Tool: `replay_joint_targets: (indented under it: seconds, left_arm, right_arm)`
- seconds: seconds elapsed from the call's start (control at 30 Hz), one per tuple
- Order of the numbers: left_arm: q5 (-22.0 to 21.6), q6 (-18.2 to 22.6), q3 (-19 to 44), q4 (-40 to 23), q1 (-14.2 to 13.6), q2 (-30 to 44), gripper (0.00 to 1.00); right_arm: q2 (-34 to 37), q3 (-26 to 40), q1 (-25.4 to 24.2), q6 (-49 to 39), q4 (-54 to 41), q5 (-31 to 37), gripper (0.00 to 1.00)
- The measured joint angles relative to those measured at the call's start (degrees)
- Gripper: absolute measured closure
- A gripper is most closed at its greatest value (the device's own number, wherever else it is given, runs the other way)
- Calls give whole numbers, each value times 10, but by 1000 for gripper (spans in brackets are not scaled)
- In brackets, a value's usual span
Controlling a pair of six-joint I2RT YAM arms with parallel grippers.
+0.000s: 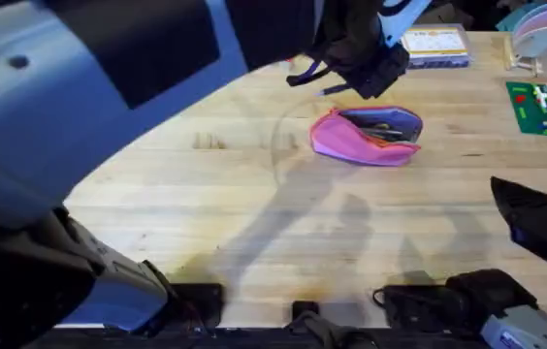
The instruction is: Unzip the bag, pick up the pens from the table one at a time and place them inside, then zip the bag closed.
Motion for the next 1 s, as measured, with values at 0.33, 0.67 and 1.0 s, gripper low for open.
replay_joint_targets:
  seconds: [0.33,0.67,1.0]
  left_arm:
    - [111,0,-6,62,0,0,957]
    - [244,0,-7,156,0,76,956]
    - [272,21,-7,162,0,106,956]
  right_arm:
    - [0,0,0,0,-2,0,3]
    - [0,0,0,0,-2,0,3]
    - [0,0,0,0,-2,0,3]
